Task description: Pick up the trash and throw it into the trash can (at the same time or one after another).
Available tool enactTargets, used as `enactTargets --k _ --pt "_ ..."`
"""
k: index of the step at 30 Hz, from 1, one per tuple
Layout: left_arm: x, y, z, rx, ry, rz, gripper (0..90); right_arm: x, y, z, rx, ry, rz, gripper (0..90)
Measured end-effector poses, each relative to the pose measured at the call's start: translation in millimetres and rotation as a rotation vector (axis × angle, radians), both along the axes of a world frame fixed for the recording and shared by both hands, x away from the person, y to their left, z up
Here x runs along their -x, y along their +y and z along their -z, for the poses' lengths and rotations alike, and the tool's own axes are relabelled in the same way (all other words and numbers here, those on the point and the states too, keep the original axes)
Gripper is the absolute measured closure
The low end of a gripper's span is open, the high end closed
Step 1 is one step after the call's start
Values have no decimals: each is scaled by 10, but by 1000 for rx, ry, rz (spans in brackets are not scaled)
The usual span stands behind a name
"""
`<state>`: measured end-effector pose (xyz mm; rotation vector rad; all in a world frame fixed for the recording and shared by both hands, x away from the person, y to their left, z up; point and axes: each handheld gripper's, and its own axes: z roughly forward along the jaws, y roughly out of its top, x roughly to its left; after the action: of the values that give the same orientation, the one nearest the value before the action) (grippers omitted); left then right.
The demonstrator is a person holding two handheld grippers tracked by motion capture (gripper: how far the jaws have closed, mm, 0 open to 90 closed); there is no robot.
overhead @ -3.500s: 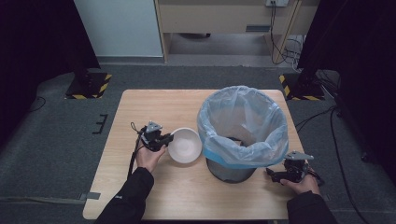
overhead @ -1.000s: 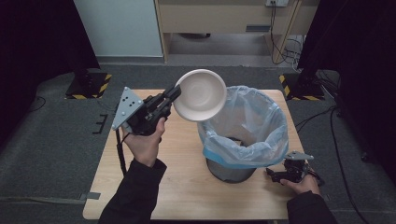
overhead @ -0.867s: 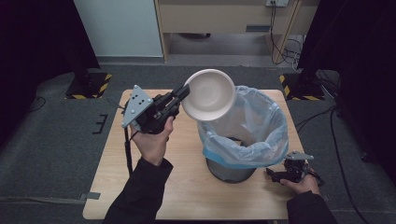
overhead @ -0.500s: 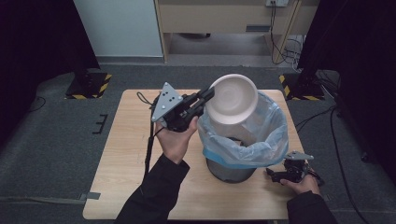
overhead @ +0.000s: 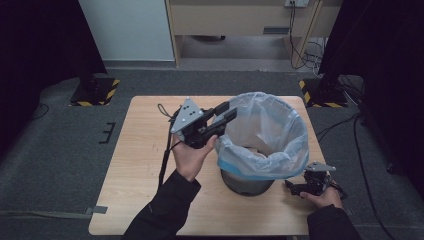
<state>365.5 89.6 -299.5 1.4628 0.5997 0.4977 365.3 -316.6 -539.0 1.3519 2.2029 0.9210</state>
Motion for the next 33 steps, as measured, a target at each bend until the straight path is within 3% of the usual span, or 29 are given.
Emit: enactTargets --k 1,5,8,9,13,14,16,17,19,21,22,26,29,30,31,33 --pt "43 151 31 -11 -4 -27 561 0 0 0 0 0 0 9" --pt "116 434 151 -47 15 -78 477 0 0 0 0 0 0 9" --pt "140 561 247 -54 41 -99 428 0 0 0 0 0 0 9" --pt "153 671 366 -78 74 -117 412 0 0 0 0 0 0 9" --pt "177 807 591 -126 131 -143 381 3 2 -1 -1 3 0 10" --pt "177 807 591 -126 131 -143 363 1 1 0 0 0 -2 10" --pt "204 879 814 -194 179 -155 327 3 2 -1 -1 3 0 10" --pt "204 879 814 -194 179 -155 312 3 2 -1 -1 3 0 10" --pt "229 958 1046 -236 247 -164 298 1 1 0 0 0 -2 10" --pt "251 1023 1220 -271 285 -178 281 1 1 0 0 0 -2 10" --pt "251 1023 1220 -271 285 -178 269 1 1 0 0 0 -2 10" --pt "267 1200 1580 -326 414 -207 238 1 2 0 0 0 -3 10" --pt "240 1299 1741 -364 471 -231 217 1 2 0 0 0 -3 10" --pt "240 1299 1741 -364 471 -231 217 1 2 0 0 0 -3 10" --pt "212 1368 1846 -386 503 -247 215 2 2 0 0 0 -3 10" --pt "174 1460 1940 -429 529 -275 208 3 4 -1 -1 1 -2 10"
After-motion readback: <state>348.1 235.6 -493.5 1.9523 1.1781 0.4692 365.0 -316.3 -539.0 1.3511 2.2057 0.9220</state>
